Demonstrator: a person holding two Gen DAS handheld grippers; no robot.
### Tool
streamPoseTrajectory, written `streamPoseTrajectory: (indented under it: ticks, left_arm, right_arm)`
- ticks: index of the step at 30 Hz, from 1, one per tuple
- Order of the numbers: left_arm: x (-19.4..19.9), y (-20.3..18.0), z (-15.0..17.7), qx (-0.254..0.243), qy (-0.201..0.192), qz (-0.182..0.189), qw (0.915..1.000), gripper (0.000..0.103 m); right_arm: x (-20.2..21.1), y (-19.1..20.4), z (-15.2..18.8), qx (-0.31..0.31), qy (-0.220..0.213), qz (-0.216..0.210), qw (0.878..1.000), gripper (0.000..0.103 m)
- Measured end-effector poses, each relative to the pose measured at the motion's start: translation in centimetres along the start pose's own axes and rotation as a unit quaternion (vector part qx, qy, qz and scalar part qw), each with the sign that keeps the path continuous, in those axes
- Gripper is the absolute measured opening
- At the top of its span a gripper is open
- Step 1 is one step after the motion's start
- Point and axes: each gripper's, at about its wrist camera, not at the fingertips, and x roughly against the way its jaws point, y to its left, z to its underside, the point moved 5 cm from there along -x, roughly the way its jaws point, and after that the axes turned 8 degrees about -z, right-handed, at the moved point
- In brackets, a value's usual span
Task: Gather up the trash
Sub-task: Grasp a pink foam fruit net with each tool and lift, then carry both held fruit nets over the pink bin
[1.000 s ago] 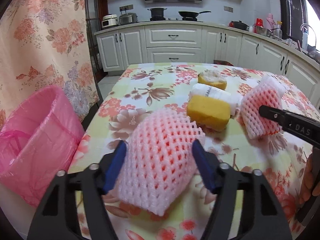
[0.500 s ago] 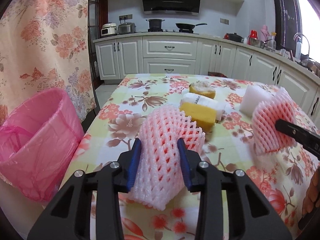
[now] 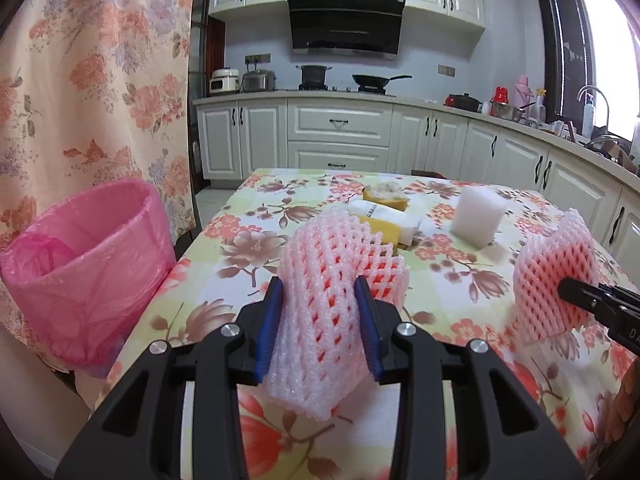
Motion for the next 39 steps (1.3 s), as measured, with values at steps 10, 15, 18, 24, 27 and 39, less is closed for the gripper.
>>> streamPoseTrajectory:
  ticks: [10,15,18,24,27,39]
  left_arm:
    - [3.3,-0.5,1.3,0.003,-0.016,0.014,0.9998,0.035]
    - [4.6,-0.1,1.9,0.007,-0.021,0.019,0.9996,0.035]
    - [5.5,0.8,1.9,0.016,-0.028,0.019,0.9993,0.035]
    - [7.5,2.5,2.2,0.022,-0.044,0.011,0.9987,0.035]
    - [8.3,3.5,2.5,0.025,-0.048,0.007,0.9985,0.035]
    - [10.5,9.3,3.2,0.044,-0.067,-0.043,0.9959,0.035]
  right_arm:
    - [2.6,1.5,0.9,0.024,-0.012,-0.007,1.0,0.034]
    - [3.1,2.9,1.3,0.036,-0.009,-0.015,0.999,0.034]
    - [3.2,3.8,1.2,0.046,-0.01,-0.023,0.999,0.034]
    - [3.0,6.3,1.2,0.069,-0.007,-0.044,0.997,0.034]
    - [2.6,7.8,1.0,0.083,-0.001,-0.056,0.995,0.034]
    - [-0.2,14.2,-0.2,0.144,0.016,-0.108,0.984,0.034]
